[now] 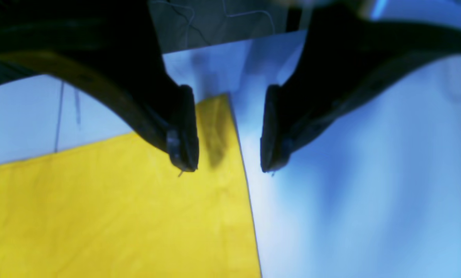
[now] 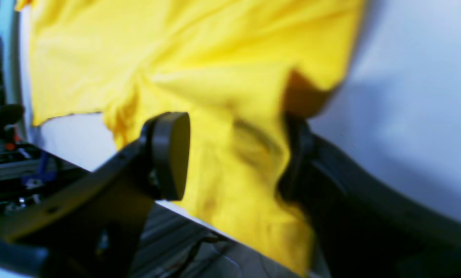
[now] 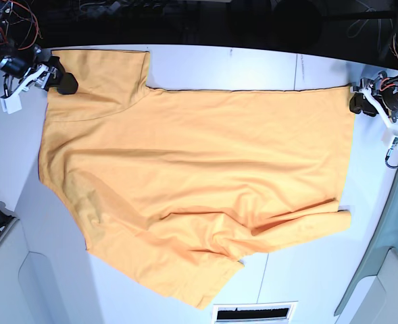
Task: Layout the t-shirt on the table in an organized manner, then fold the t-shirt properly
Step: 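Grasp the shirt's shoulder corners with both grippers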
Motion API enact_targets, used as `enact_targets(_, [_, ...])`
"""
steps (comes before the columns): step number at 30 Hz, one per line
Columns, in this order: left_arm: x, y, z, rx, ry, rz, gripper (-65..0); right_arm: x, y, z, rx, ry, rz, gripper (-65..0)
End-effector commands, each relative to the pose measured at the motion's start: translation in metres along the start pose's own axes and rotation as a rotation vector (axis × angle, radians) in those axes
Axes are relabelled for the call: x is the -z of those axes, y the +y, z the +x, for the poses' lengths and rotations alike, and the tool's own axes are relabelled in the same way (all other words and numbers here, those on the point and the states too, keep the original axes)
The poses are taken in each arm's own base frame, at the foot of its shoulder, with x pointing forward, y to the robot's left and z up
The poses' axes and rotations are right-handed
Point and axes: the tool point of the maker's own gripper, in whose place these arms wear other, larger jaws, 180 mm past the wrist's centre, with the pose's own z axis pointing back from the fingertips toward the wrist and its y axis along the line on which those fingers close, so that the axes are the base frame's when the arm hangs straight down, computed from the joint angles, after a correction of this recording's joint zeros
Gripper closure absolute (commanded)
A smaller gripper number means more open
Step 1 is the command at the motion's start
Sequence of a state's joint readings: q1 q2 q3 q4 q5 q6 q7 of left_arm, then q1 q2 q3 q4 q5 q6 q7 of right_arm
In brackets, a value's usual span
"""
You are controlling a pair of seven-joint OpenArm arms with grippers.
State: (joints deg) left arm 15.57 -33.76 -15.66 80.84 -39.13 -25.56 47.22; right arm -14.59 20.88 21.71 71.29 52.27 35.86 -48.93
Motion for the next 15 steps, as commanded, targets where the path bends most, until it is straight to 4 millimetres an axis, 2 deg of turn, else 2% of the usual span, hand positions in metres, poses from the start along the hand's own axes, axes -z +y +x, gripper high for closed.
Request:
enact_targets(1, [-0.005,0.009,0.009,0.008,-0.024,0.021,-30.2,0.001,-0.007,-0.020,-0.003,0.091,-0.044,-34.9])
enact_targets(7, [0.002,0.027,-0.008,-0.001,-0.003,0.068,-30.3,0.013,0.009,-0.028,0.017,0.092,-0.003,-34.9])
enact_targets(15, [0.013,0.000,-0.023,0.025,0.033,-0.022,-30.3,0.015,0.017,-0.025,0.005,0.080,0.010,-34.7])
